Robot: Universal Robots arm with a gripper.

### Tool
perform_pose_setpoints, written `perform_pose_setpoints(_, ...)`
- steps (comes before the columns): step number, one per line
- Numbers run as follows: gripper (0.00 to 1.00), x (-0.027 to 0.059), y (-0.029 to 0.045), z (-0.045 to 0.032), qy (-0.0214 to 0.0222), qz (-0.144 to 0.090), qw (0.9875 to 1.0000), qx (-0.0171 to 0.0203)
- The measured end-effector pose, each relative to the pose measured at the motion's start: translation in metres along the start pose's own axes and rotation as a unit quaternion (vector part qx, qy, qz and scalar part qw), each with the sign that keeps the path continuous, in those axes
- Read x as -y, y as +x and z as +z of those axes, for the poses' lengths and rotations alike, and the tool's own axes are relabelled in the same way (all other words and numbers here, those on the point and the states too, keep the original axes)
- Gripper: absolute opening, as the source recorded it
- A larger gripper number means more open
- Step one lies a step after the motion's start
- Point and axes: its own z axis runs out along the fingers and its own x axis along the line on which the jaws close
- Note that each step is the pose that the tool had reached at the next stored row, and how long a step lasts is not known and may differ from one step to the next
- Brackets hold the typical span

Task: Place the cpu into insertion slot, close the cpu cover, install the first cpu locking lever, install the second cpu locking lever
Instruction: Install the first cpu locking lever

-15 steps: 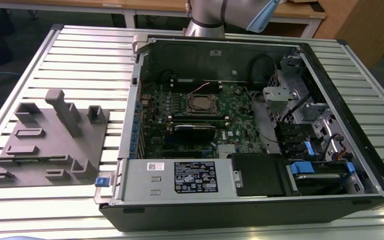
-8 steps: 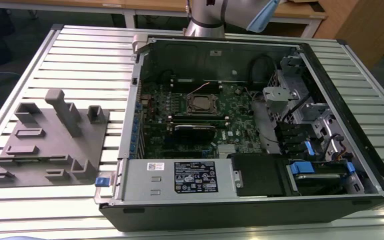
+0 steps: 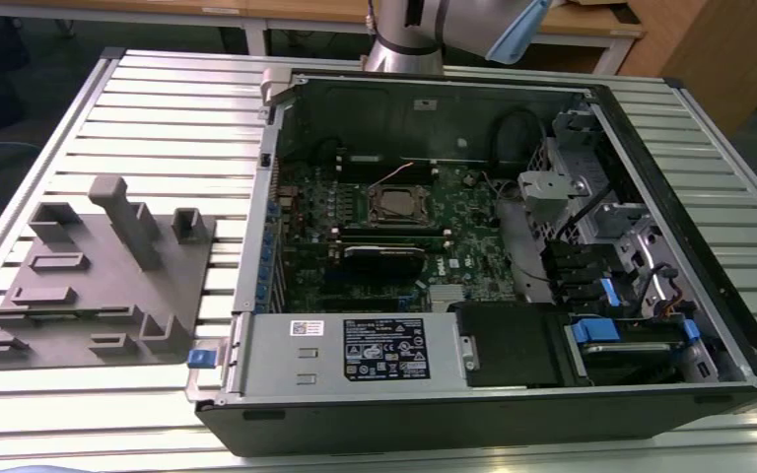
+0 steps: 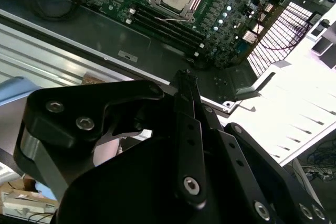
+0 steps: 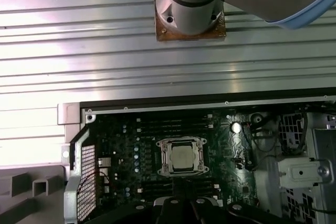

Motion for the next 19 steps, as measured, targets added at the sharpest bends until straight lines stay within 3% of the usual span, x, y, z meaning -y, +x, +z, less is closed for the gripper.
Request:
perform_pose_setpoints(9, 0.11, 0.0005, 0.0000, 0.0036, 0.0006, 0.000, 1.0000, 0.0000)
perform_pose_setpoints(19, 0.11, 0.0030, 0.0002, 0.0214, 0.0006, 0.000, 1.0000, 0.0000)
